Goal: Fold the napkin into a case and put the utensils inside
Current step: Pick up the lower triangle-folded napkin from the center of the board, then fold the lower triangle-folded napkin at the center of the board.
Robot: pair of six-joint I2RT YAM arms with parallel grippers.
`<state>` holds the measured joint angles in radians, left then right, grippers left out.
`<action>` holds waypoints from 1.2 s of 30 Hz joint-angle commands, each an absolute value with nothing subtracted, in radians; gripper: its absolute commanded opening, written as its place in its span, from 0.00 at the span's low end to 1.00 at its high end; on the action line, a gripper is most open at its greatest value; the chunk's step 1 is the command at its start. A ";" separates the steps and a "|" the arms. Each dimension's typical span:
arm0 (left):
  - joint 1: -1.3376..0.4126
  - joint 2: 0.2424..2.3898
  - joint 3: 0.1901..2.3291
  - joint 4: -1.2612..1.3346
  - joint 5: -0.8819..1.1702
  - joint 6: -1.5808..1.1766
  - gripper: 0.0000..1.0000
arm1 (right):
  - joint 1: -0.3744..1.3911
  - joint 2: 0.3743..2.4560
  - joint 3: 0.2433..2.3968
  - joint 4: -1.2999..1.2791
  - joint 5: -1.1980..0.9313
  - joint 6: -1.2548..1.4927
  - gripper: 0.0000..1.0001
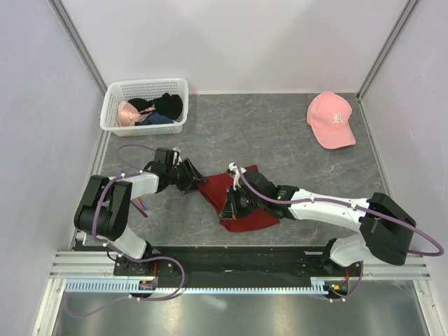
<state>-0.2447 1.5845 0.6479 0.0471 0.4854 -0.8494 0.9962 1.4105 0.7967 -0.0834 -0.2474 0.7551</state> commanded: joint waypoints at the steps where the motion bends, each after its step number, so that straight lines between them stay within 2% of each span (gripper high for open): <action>1: -0.247 1.591 0.695 0.045 0.433 -0.813 0.46 | 0.991 1.382 0.772 -0.008 -0.291 0.758 0.00; 2: -0.247 1.566 0.715 0.016 0.398 -0.793 0.34 | 0.989 1.382 0.762 -0.008 -0.313 0.759 0.00; 4: -0.247 1.534 0.745 -0.073 0.348 -0.741 0.24 | 0.989 1.384 0.729 0.057 -0.348 0.762 0.00; 5: -0.247 1.499 0.776 -0.154 0.286 -0.689 0.14 | 0.991 1.387 0.713 0.080 -0.373 0.778 0.00; 8: -0.248 1.438 0.813 -0.291 0.180 -0.606 0.02 | 0.991 1.419 0.614 0.263 -0.472 0.839 0.00; 13: -0.268 1.422 0.868 -0.441 0.055 -0.525 0.02 | 0.989 1.509 0.526 0.484 -0.560 0.925 0.00; 14: -0.285 1.428 0.900 -0.468 -0.022 -0.525 0.02 | 0.992 1.522 0.519 0.536 -0.572 0.937 0.00; 18: -0.385 1.505 0.982 -0.550 -0.191 -0.557 0.02 | 0.982 1.583 0.454 0.658 -0.604 1.015 0.00; 23: -0.505 1.693 1.184 -0.670 -0.405 -0.618 0.02 | 0.918 1.598 0.362 0.745 -0.643 1.057 0.00; 31: -0.615 1.931 1.492 -0.879 -0.554 -0.664 0.02 | 0.853 1.589 0.301 0.623 -0.641 0.956 0.00; 36: -0.655 2.008 1.565 -0.940 -0.583 -0.689 0.02 | 0.848 1.565 0.341 0.374 -0.578 0.778 0.00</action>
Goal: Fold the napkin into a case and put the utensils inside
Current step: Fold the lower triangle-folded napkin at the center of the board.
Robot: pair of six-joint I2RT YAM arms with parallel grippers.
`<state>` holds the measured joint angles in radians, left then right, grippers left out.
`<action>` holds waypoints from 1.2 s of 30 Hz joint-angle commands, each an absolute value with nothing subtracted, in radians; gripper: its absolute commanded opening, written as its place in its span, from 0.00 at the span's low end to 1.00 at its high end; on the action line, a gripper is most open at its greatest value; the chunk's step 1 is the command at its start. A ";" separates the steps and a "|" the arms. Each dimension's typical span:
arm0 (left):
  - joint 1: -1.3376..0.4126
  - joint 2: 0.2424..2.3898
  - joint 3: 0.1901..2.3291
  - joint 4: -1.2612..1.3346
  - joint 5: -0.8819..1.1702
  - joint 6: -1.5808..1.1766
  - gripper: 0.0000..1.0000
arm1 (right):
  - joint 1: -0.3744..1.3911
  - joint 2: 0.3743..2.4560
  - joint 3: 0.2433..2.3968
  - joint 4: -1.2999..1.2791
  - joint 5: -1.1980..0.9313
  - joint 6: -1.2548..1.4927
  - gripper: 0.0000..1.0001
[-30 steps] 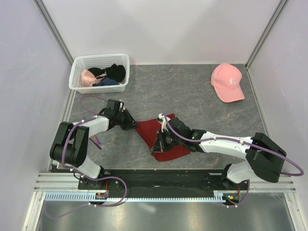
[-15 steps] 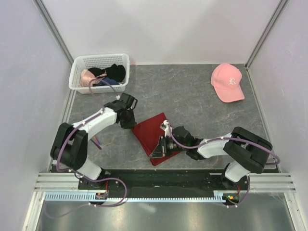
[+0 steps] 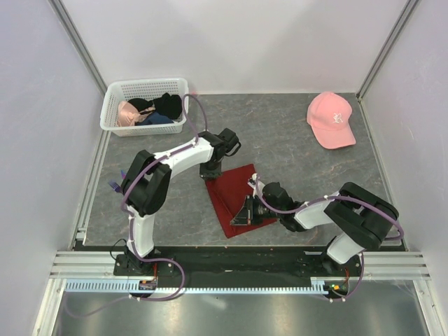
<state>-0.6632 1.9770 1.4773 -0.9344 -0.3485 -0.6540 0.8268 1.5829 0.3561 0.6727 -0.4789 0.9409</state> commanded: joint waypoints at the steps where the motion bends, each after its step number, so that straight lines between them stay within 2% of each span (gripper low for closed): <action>1: -0.658 2.011 1.574 -0.940 -0.583 -0.690 0.02 | 0.848 1.554 0.341 0.362 -0.571 0.769 0.02; 5: -0.666 2.028 1.588 -0.943 -0.555 -0.695 0.02 | 0.848 1.513 0.411 0.203 -0.506 0.697 0.13; 6: -0.669 2.031 1.588 -0.942 -0.549 -0.695 0.02 | 0.850 1.491 0.429 0.172 -0.459 0.662 0.23; 7: -0.669 2.034 1.586 -0.942 -0.543 -0.693 0.02 | 0.848 1.485 0.466 0.119 -0.440 0.646 0.26; 10: -0.673 2.034 1.582 -0.943 -0.532 -0.692 0.02 | 0.848 1.474 0.546 0.029 -0.379 0.586 0.32; 17: -0.678 2.020 1.569 -0.940 -0.519 -0.683 0.02 | 0.850 1.445 0.649 -0.023 -0.328 0.531 0.51; 21: -0.680 2.023 1.563 -0.939 -0.500 -0.687 0.02 | 0.848 1.468 0.710 -0.040 -0.281 0.477 0.66; 26: -0.683 2.019 1.559 -0.934 -0.476 -0.689 0.02 | 0.848 1.525 0.773 0.032 -0.261 0.452 0.73; 36: -0.681 1.988 1.522 -0.903 -0.417 -0.692 0.02 | 0.848 1.643 0.781 0.319 -0.213 0.457 0.73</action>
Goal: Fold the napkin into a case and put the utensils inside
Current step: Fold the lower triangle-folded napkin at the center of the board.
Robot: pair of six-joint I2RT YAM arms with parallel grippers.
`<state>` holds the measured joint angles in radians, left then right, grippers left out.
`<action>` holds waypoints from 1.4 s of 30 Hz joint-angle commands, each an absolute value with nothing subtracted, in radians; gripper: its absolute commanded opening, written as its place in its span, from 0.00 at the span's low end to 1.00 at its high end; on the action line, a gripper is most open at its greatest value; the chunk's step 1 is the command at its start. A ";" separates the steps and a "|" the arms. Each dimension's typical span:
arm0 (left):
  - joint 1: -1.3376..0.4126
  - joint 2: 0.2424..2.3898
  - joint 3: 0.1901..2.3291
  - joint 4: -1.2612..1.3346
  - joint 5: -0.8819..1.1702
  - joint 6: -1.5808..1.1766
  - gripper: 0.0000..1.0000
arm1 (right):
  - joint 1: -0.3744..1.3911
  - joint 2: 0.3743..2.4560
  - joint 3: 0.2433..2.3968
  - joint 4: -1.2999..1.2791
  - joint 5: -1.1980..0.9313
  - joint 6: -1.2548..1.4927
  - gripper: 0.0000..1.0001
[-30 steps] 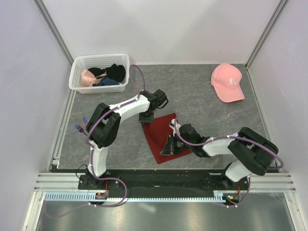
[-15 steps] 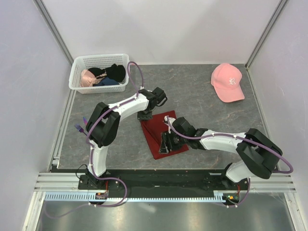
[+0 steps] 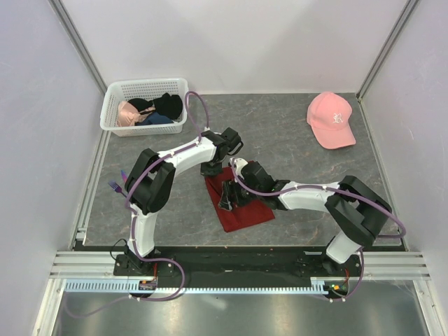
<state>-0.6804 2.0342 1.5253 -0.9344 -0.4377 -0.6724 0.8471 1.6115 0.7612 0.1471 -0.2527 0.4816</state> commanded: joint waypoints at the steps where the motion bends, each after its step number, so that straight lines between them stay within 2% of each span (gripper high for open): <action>1: -0.681 1.987 1.522 -0.902 -0.416 -0.692 0.02 | 0.848 1.652 0.781 0.333 -0.204 0.448 0.72; 4: -0.681 1.980 1.513 -0.897 -0.410 -0.693 0.02 | 0.848 1.680 0.816 0.327 -0.181 0.413 0.69; 9: -0.678 1.965 1.499 -0.890 -0.391 -0.695 0.02 | 0.848 1.727 0.848 0.354 -0.196 0.406 0.56; 16: -0.672 1.936 1.488 -0.884 -0.371 -0.686 0.02 | 0.848 1.773 0.847 0.422 -0.183 0.431 0.52; 19: -0.669 1.934 1.486 -0.882 -0.357 -0.677 0.02 | 0.850 1.773 0.861 0.396 -0.176 0.449 0.35; 20: -0.669 1.936 1.488 -0.881 -0.356 -0.675 0.02 | 0.848 1.769 0.856 0.396 -0.178 0.457 0.22; 23: -0.657 1.925 1.482 -0.871 -0.338 -0.669 0.05 | 0.848 1.732 0.810 0.428 -0.184 0.508 0.02; 24: -0.655 1.913 1.479 -0.858 -0.327 -0.664 0.17 | 0.844 1.724 0.789 0.437 -0.189 0.541 0.00; 25: -0.649 1.904 1.476 -0.850 -0.322 -0.658 0.23 | 0.841 1.717 0.781 0.440 -0.216 0.555 0.00; 26: -0.646 1.896 1.470 -0.844 -0.308 -0.654 0.33 | 0.836 1.713 0.772 0.449 -0.225 0.570 0.00; 28: -0.641 1.869 1.463 -0.819 -0.287 -0.640 0.39 | 0.821 1.704 0.735 0.489 -0.265 0.618 0.00; 30: -0.641 1.850 1.465 -0.813 -0.262 -0.634 0.50 | 0.807 1.698 0.710 0.511 -0.267 0.638 0.00; 35: -0.638 1.774 1.440 -0.779 -0.189 -0.615 0.59 | 0.743 1.707 0.695 0.531 -0.363 0.701 0.00; 42: -0.620 1.671 1.327 -0.700 -0.086 -0.620 0.60 | 0.661 1.703 0.618 0.606 -0.439 0.827 0.00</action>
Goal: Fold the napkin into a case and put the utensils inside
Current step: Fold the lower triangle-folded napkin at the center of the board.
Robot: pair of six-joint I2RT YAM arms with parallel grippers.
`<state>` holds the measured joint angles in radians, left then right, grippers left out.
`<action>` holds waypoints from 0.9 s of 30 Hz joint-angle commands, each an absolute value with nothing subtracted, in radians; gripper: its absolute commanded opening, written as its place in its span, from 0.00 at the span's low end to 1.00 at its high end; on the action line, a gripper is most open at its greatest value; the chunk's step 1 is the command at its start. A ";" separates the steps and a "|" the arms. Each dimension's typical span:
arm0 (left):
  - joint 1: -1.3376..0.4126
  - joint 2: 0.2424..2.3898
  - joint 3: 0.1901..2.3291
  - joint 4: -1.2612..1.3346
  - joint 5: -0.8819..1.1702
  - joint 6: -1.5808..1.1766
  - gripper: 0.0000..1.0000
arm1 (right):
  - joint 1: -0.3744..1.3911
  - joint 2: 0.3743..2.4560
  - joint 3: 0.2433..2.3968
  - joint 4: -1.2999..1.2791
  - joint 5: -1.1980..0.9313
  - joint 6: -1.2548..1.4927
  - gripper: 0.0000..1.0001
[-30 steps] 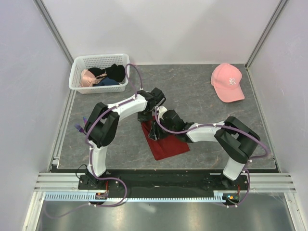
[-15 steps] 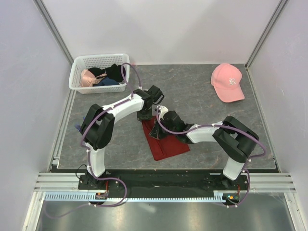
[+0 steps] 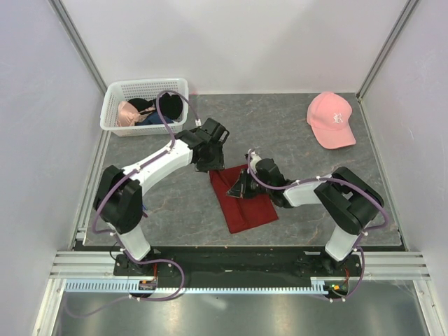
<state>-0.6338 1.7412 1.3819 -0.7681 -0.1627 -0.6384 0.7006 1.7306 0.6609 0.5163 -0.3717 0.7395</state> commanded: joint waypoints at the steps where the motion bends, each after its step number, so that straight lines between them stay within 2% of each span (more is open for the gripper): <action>1: -0.620 1.657 1.313 -0.669 -0.081 -0.621 0.57 | 0.655 1.706 0.605 0.626 -0.445 0.853 0.00; 3: -0.617 1.635 1.280 -0.638 -0.080 -0.629 0.54 | 0.638 1.723 0.594 0.650 -0.468 0.871 0.00; 4: -0.615 1.634 1.273 -0.621 -0.075 -0.632 0.47 | 0.637 1.727 0.591 0.655 -0.472 0.879 0.00; 7: -0.601 1.644 1.262 -0.608 -0.045 -0.635 0.38 | 0.621 1.741 0.574 0.679 -0.485 0.906 0.00; 10: -0.592 1.663 1.252 -0.583 -0.026 -0.640 0.33 | 0.604 1.743 0.568 0.660 -0.492 0.910 0.00; 27: -0.551 1.793 1.282 -0.466 0.087 -0.655 0.22 | 0.546 1.758 0.540 0.598 -0.463 0.900 0.00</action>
